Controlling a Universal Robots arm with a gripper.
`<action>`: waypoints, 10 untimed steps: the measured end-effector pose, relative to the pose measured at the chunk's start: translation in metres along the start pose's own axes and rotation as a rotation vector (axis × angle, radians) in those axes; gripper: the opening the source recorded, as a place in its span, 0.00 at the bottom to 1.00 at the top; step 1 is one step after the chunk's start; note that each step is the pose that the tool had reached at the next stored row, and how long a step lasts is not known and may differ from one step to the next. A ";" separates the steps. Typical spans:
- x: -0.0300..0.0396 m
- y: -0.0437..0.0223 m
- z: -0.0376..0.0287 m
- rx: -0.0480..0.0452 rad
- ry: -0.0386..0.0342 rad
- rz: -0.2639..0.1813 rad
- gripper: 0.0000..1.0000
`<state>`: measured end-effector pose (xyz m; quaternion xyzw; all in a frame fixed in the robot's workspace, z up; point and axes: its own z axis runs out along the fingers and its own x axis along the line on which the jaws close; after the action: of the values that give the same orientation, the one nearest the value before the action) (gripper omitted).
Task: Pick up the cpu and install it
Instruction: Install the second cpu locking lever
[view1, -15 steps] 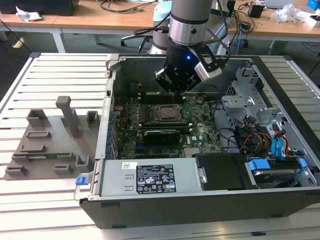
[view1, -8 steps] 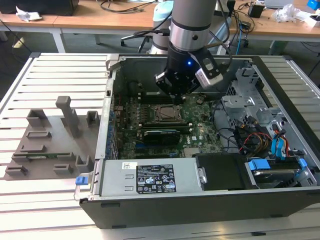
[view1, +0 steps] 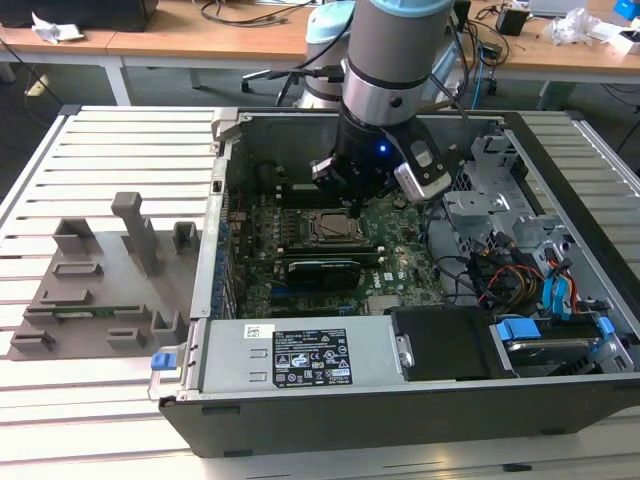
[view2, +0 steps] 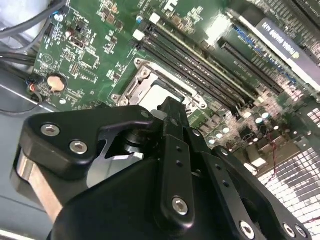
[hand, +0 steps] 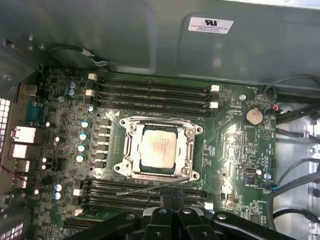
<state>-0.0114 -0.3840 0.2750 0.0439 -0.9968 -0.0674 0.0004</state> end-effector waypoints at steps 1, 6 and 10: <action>0.0008 -0.0067 -0.0005 -0.0030 -0.0003 0.000 0.11; 0.0070 -0.0126 0.0125 -0.0076 -0.0005 0.000 0.11; 0.0086 -0.0035 0.0251 -0.0080 -0.0008 0.000 0.11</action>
<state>-0.0199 -0.3848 0.2496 0.0439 -0.9965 -0.0714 0.0002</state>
